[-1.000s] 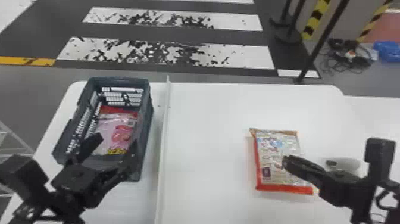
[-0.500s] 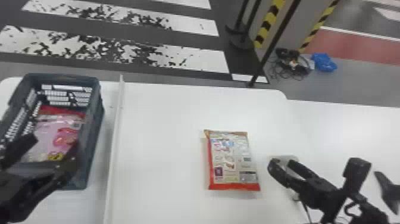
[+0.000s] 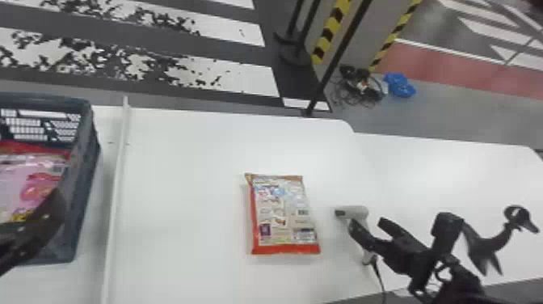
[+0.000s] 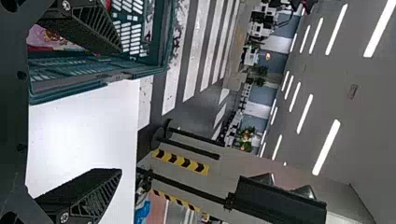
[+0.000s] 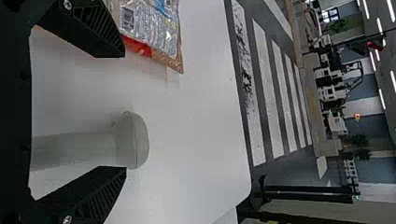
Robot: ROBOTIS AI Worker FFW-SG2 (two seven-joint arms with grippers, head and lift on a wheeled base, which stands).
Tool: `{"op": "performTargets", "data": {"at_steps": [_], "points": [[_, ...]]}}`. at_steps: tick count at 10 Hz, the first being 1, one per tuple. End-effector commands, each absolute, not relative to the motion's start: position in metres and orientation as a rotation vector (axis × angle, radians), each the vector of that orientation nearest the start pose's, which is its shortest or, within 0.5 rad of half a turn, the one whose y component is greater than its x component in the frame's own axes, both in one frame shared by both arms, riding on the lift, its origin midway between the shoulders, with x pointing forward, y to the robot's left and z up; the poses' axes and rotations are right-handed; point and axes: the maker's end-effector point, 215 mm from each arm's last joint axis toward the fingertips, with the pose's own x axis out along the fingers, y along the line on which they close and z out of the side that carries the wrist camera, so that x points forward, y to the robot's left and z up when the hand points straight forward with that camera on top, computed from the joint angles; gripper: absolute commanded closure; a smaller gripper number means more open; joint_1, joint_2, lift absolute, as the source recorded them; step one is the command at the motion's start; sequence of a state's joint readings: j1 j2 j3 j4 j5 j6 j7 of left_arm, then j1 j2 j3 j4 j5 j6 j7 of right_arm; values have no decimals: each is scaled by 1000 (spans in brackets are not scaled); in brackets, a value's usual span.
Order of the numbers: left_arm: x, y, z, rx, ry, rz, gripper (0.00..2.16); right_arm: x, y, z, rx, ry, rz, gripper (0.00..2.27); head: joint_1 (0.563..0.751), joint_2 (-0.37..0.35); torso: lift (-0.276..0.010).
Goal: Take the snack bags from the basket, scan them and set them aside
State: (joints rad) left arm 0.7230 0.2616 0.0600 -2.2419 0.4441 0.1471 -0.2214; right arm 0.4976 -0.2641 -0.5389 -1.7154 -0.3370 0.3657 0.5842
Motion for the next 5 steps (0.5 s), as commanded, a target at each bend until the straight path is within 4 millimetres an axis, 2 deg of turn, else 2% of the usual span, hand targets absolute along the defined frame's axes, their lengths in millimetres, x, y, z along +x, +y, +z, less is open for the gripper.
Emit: {"op": "performTargets", "data": {"at_steps": [1, 3, 5], "points": [[371, 201, -348, -224, 195, -339, 87, 361, -470, -513, 137, 544, 98, 63, 695, -350, -75], [368, 203, -352, -220, 204, -332, 87, 371, -473, -535, 105, 560, 107, 46, 695, -350, -75], [368, 204, -350, -220, 202, -330, 87, 371, -482, -549, 101, 581, 102, 90, 695, -350, -75]]}}
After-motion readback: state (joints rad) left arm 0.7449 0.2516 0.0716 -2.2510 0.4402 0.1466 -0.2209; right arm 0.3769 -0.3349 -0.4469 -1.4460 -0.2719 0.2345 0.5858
